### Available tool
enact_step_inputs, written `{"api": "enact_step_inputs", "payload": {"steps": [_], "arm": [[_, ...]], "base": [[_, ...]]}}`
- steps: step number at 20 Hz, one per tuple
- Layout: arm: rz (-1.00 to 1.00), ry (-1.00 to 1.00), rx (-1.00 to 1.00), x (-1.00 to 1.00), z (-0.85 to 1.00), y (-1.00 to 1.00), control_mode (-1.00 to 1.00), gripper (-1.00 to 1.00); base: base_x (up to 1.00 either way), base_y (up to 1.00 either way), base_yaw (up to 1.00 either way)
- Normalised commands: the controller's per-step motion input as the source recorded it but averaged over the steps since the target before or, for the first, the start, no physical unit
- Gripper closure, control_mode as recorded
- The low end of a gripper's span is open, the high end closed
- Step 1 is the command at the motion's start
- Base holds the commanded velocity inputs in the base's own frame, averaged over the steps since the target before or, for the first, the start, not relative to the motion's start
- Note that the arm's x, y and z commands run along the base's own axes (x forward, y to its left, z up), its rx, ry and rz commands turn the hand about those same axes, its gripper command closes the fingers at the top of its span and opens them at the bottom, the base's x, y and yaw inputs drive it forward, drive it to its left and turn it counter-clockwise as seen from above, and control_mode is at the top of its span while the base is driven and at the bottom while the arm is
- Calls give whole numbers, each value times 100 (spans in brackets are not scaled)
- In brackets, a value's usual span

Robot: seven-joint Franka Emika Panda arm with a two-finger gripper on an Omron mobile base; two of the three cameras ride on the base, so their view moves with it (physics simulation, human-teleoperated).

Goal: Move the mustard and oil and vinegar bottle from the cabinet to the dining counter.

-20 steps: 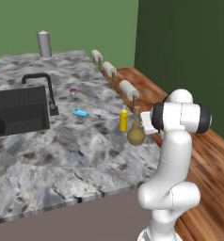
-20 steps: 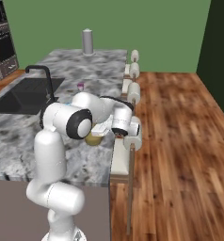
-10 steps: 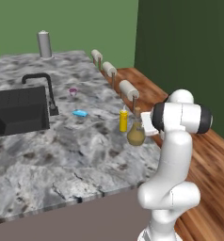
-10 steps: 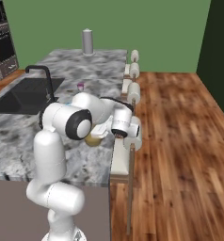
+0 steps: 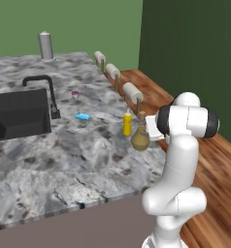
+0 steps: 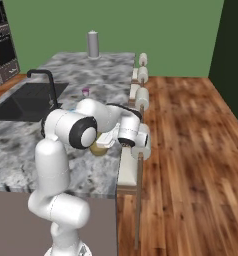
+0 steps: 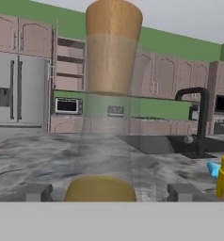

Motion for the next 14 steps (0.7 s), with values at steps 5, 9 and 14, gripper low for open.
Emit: {"api": "enact_step_inputs", "payload": {"steps": [5, 9, 14], "arm": [[0, -1, 0, 0, -16, -10, -100, -100], [-1, 0, 0, -1, -9, -13, -100, -100], [-3, 0, 0, -13, -7, -8, -100, -100]], "base": [[0, 0, 0], [0, 0, 0], [0, 0, 0]]}}
